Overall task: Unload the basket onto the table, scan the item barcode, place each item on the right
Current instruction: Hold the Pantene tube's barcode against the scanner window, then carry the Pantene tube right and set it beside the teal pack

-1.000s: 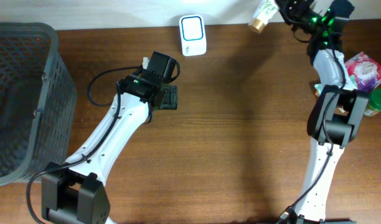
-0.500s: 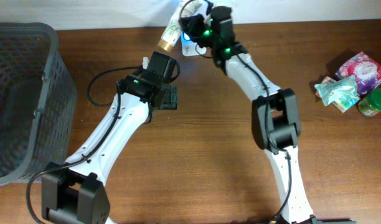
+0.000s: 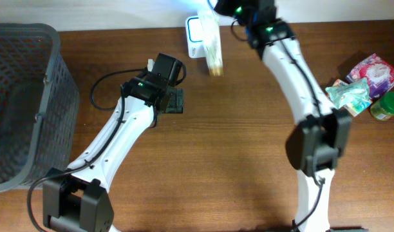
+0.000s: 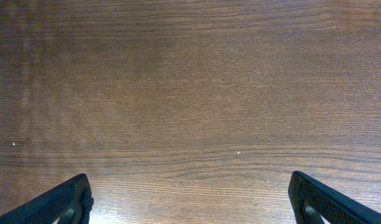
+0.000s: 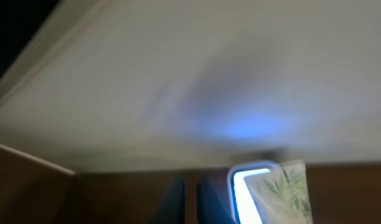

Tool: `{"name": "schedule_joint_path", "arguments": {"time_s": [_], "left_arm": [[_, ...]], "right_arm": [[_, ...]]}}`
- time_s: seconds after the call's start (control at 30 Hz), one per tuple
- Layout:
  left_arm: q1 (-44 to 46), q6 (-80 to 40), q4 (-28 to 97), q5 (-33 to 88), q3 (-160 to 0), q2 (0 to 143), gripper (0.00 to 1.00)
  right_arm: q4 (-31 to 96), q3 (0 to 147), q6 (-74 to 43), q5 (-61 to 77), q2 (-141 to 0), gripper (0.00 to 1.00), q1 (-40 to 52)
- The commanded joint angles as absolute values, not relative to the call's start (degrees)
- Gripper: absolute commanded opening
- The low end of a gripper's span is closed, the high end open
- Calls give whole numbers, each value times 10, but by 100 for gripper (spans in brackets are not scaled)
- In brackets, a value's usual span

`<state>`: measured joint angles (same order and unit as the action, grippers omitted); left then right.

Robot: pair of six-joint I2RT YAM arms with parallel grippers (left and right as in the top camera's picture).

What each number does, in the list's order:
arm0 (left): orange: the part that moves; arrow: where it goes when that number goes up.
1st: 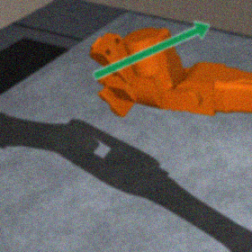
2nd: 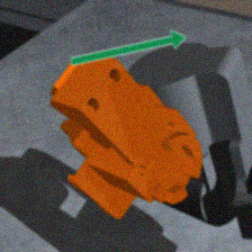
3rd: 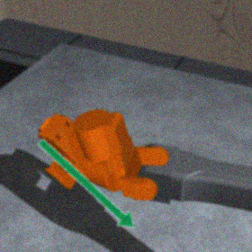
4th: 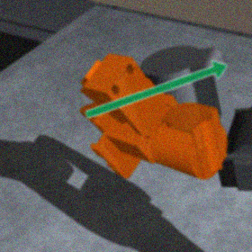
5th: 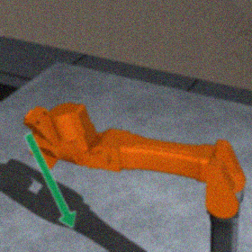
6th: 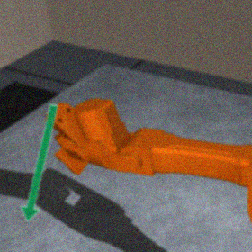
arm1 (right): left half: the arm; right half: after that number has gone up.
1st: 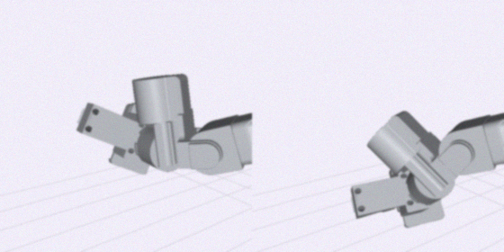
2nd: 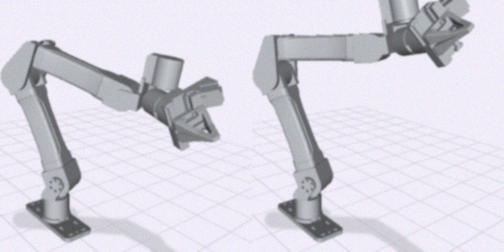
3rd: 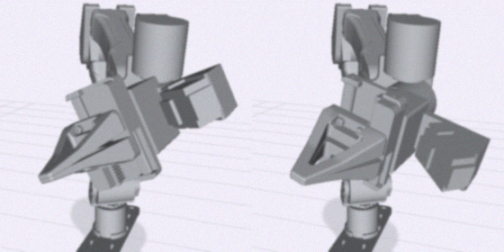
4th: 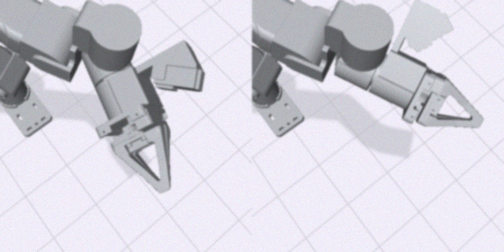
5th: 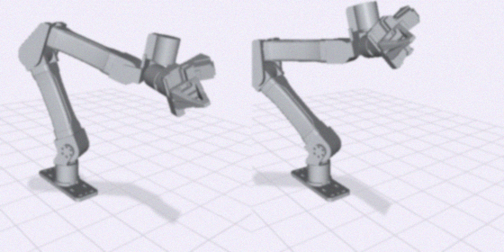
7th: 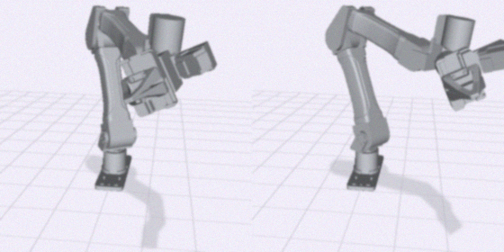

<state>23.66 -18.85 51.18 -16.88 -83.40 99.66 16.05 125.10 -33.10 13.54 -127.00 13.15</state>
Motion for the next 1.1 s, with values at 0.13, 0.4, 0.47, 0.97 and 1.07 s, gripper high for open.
{"name": "schedule_joint_path", "arguments": {"time_s": [0.13, 0.4, 0.47, 0.97, 1.07], "left_arm": [[239, -184, 511, -167, -833, 996, 99], [239, -184, 511, -167, -833, 996, 99], [239, -184, 511, -167, -833, 996, 99], [239, -184, 511, -167, -833, 996, 99], [239, -184, 511, -167, -833, 996, 99]], "right_arm": [[391, 1256, -205, 128, -1249, 13, 44], [510, 1210, -148, 121, -1309, 51, 90], [507, 1188, -148, 75, -1337, 52, 117], [507, 1180, -148, 5, -1404, 4, 149], [551, 1220, -150, -39, -1383, 4, 117]]}}
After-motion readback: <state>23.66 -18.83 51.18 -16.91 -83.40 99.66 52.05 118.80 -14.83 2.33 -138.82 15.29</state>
